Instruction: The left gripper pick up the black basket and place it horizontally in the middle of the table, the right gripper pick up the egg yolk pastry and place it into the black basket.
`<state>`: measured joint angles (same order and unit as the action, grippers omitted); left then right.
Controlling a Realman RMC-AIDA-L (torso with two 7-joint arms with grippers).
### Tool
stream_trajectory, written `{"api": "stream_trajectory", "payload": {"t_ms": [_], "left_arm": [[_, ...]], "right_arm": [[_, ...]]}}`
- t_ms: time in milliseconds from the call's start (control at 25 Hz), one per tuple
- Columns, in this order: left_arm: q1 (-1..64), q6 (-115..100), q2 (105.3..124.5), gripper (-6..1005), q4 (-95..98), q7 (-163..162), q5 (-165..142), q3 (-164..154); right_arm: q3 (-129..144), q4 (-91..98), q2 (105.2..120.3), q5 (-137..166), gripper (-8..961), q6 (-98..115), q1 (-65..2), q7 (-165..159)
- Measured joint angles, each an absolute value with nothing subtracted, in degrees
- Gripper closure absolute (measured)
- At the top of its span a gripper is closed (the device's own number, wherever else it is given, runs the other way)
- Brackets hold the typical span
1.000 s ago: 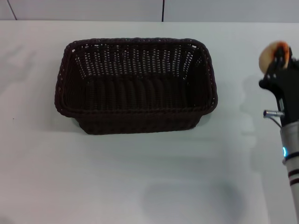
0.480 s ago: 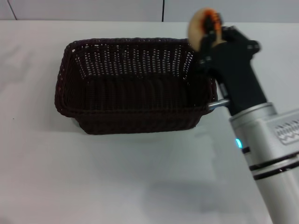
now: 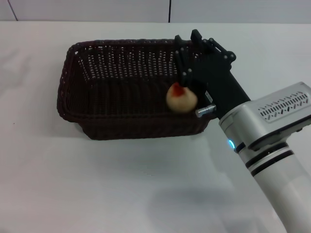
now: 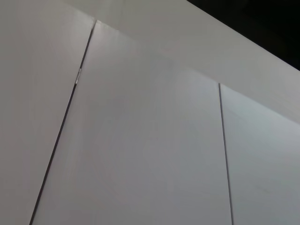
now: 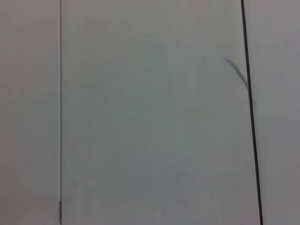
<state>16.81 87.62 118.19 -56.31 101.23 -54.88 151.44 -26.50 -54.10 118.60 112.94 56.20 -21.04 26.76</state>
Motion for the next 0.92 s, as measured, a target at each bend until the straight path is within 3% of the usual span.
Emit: {"api": "stream_trajectory", "payload": {"t_ms": [240,440,720,920], "left_arm": [[16.3,87.6,118.21,563,-56.5,101.1,-54.1,151.3],[16.0,87.6,118.22,563,-55.9,101.1,-54.1,151.5],[15.6,86.5,118.14,563,-52.9,101.8,-54.3,151.7],[15.4,84.1,118.06,563,-49.3,104.5,-54.6,151.6]], "right_arm": [[-27.8,-55.0,118.55,113.6,661,58.4,-18.8,28.0],[-34.3,-57.4,118.48,116.0,469,62.2,-12.0,28.5],[-40.1,-59.6,118.83,116.5,469,74.4,-2.7,28.6],[-44.8,-58.7,118.96,116.2,469,76.4,0.0,29.8]]}}
